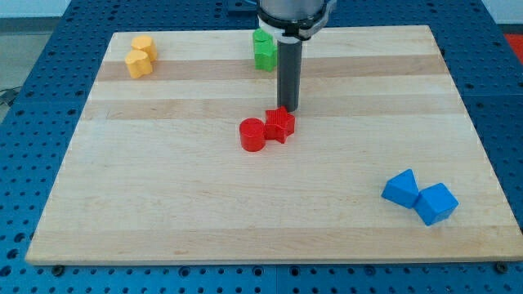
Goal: Nudge the red star bottom a bit
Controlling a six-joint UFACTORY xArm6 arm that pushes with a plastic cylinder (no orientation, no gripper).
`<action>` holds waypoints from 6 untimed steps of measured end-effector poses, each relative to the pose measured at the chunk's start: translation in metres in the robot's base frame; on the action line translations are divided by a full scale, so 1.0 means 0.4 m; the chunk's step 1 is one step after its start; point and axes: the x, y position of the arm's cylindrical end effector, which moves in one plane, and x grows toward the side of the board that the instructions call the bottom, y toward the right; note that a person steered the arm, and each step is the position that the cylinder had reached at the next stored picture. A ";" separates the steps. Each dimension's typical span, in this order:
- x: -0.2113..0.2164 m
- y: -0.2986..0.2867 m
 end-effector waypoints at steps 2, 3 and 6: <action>0.052 -0.021; 0.107 0.167; 0.258 0.469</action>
